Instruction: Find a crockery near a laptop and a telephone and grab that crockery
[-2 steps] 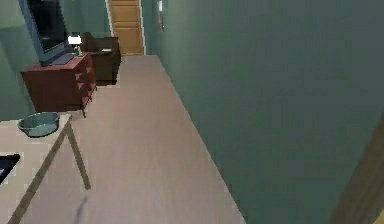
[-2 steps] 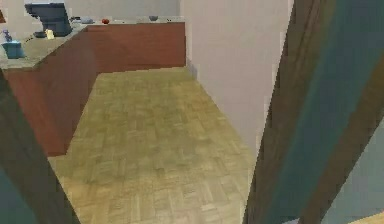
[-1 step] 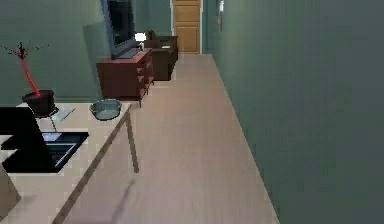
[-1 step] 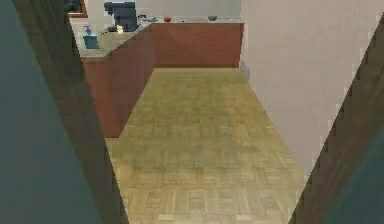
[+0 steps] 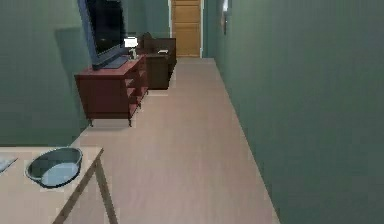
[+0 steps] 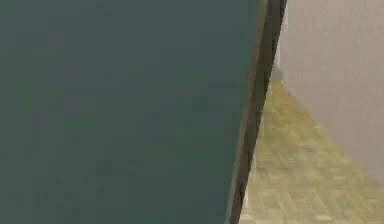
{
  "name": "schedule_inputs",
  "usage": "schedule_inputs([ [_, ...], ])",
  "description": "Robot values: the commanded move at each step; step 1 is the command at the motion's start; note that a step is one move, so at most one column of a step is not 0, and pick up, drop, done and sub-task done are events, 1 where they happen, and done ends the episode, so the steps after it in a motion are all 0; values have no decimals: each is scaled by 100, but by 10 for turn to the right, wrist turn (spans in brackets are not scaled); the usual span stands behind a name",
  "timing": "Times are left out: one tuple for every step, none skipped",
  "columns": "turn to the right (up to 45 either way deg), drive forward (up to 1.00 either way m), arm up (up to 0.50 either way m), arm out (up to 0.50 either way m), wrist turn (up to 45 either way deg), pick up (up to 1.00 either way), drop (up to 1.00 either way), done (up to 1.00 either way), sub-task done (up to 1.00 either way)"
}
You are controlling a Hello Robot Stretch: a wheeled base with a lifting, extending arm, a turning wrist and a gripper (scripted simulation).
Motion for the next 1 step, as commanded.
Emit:
schedule_inputs([
  [-450,0,0,0,0,0,0,0,0],
])
